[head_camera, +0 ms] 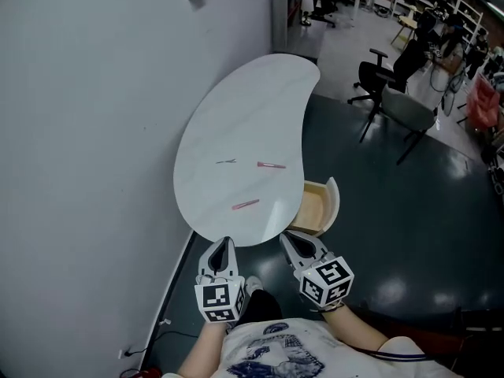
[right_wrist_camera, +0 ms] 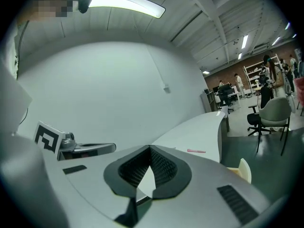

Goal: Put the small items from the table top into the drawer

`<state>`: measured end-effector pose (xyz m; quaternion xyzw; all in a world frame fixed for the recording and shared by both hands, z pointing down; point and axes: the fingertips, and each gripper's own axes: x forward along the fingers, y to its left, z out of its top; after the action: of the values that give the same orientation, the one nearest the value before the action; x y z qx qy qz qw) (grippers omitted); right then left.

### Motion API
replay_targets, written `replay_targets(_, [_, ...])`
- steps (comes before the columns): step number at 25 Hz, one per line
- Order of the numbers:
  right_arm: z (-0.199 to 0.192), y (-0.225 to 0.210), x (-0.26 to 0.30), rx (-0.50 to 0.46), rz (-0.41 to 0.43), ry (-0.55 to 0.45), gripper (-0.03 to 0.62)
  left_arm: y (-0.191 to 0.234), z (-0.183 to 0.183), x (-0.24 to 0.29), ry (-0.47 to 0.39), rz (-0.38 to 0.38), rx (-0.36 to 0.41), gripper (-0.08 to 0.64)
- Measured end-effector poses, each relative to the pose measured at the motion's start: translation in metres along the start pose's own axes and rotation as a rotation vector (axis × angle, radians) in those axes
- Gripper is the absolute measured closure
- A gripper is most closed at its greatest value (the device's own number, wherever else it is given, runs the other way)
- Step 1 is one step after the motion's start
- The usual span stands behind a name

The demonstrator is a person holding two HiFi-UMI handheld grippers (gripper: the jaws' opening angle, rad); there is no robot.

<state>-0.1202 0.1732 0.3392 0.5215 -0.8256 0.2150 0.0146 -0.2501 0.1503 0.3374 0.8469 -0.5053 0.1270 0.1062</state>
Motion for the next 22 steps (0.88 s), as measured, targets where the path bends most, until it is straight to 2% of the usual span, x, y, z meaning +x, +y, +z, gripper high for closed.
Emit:
replay_targets(6, [0.016, -0.011, 0.049, 0.006, -0.058, -0.002, 0.571, 0.033, 0.012, 0.040, 0.005, -0.058, 0.002, 0.525])
replay_targets(15, [0.048, -0.043, 0.089, 0.013, -0.132, 0.006, 0.571, 0.053, 0.038, 0.100, 0.007, -0.124, 0.001, 0.525])
replay_targets(18, [0.056, -0.057, 0.108, 0.008, -0.118, 0.004, 0.571, 0.053, 0.039, 0.123, 0.010, -0.126, -0.003, 0.525])
replay_targets(22, [0.067, -0.077, 0.133, -0.020, -0.068, 0.020, 0.571, 0.054, 0.042, 0.148, 0.018, -0.087, -0.012, 0.525])
